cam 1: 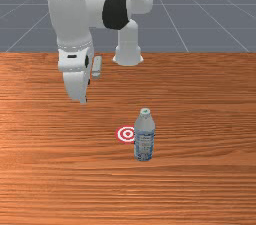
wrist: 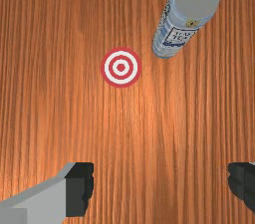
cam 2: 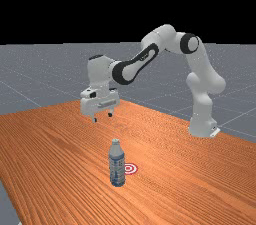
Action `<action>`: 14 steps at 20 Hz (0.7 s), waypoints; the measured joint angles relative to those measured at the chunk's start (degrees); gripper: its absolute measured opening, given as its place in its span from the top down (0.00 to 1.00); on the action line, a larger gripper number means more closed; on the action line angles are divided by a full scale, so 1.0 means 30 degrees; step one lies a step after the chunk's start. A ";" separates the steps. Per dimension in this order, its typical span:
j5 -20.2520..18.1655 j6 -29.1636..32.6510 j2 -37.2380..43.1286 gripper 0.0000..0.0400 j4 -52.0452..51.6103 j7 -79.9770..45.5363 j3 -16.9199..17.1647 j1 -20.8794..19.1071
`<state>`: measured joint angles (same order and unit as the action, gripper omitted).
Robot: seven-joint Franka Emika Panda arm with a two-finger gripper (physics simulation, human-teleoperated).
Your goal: Pick up the bottle and put it on the marker
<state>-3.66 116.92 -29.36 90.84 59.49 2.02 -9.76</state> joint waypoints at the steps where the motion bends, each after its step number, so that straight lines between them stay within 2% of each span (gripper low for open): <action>1: 0.0026 -0.0104 -0.0160 0.00 -0.0258 0.0148 -0.0031 -0.0011; 3: -0.0001 -0.0079 -0.0153 0.00 -0.0218 -0.0024 -0.0009 0.0014; 5: -0.0237 0.1246 0.0441 0.00 0.0951 -0.0080 -0.0032 -0.0018; 8: -0.0023 0.0448 0.0174 0.00 0.0474 0.0179 -0.0030 -0.0025; 10: -0.0014 0.0507 0.0125 0.00 0.0506 0.0263 -0.0044 -0.0035; 11: -0.0182 0.1242 0.0361 0.00 0.1023 -0.0005 -0.0028 -0.0026; 14: -0.0152 0.1010 0.0353 0.00 0.0896 -0.0035 -0.0016 -0.0018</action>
<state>-4.12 119.95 -28.30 93.53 59.38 1.97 -9.82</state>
